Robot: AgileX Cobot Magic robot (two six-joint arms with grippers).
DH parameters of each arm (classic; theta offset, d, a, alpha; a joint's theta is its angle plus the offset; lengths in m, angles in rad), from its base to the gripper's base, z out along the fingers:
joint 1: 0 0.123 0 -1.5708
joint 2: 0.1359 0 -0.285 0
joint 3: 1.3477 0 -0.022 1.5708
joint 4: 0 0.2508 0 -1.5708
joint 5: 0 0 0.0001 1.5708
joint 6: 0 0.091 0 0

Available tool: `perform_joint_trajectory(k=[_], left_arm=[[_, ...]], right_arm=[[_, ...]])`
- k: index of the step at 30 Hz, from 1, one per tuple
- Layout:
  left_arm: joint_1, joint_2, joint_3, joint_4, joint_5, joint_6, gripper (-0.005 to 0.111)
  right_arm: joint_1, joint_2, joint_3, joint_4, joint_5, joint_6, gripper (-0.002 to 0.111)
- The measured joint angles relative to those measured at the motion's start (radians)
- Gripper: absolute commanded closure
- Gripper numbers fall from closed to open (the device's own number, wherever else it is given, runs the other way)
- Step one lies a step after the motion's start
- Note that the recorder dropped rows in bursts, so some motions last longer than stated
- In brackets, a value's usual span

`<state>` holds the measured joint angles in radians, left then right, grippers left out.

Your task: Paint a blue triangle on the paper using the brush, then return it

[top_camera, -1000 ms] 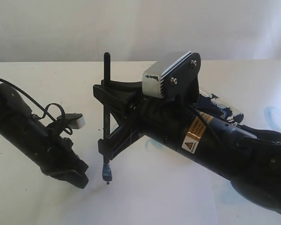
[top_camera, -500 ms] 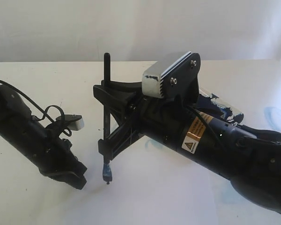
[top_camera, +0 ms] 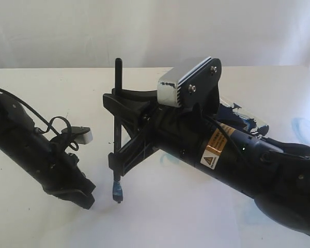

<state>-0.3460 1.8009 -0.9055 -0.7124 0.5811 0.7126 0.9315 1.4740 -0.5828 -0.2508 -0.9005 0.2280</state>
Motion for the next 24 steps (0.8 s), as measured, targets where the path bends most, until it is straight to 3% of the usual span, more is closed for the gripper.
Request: perform_joint_trajectory(k=[24], left_arm=[[0.000, 0.000, 0.000, 0.022, -0.021, 0.000, 0.107]], right_arm=[[0.000, 0.000, 0.000, -0.001, 0.000, 0.009, 0.108]])
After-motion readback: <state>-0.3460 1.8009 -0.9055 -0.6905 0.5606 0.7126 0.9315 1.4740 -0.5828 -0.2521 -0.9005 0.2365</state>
